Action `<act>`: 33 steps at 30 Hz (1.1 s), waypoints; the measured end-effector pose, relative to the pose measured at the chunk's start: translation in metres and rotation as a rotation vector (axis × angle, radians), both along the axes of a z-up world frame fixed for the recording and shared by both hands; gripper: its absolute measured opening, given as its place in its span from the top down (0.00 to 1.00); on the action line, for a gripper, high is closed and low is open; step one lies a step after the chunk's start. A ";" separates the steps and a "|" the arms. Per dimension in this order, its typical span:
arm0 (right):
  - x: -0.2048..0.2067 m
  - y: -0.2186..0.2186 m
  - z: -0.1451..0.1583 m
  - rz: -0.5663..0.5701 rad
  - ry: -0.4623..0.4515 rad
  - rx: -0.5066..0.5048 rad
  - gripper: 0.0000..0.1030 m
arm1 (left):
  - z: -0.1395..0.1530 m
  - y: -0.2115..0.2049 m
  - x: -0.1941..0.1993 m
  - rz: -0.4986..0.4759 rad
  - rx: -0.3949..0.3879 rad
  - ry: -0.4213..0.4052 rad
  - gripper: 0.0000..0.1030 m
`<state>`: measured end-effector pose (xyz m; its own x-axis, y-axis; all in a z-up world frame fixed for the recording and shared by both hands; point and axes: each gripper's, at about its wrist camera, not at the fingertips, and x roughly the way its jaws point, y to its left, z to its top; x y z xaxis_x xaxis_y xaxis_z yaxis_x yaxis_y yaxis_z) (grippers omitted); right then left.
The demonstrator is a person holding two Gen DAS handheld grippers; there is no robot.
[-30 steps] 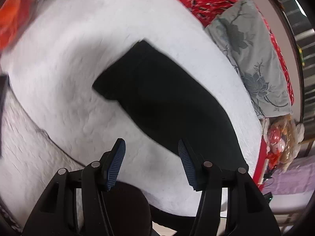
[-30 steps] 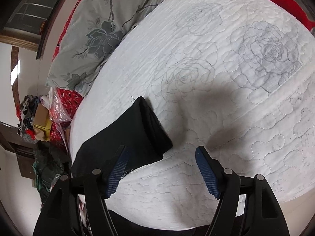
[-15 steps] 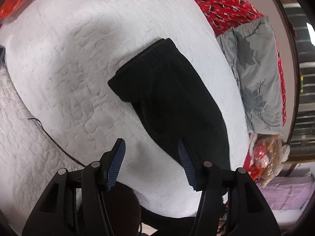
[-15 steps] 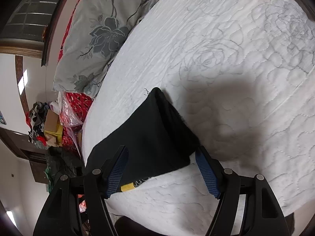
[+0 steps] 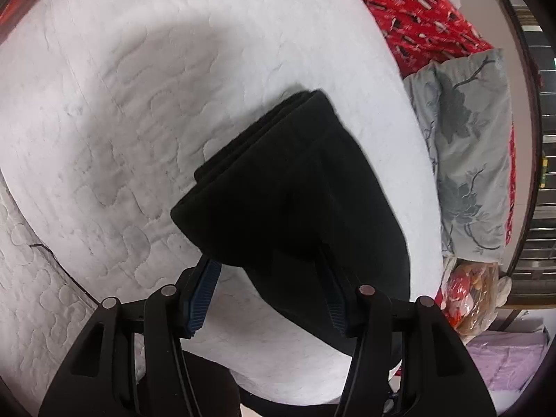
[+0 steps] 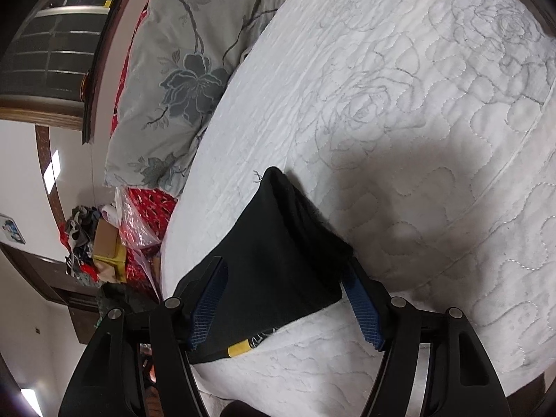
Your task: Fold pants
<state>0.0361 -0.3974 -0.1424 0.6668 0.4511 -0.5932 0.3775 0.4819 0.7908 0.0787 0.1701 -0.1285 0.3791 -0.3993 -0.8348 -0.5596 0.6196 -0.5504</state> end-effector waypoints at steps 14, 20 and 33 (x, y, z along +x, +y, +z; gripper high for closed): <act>0.015 -0.024 0.009 0.068 0.116 -0.183 0.85 | 0.001 -0.010 -0.004 -0.070 0.168 0.080 0.88; 0.006 -0.028 0.021 0.065 0.069 -0.193 0.79 | 0.020 -0.014 -0.019 -0.156 0.172 0.045 0.88; 0.052 -0.004 0.036 0.145 0.043 -0.262 0.48 | 0.090 0.014 0.014 -0.181 0.291 -0.073 0.53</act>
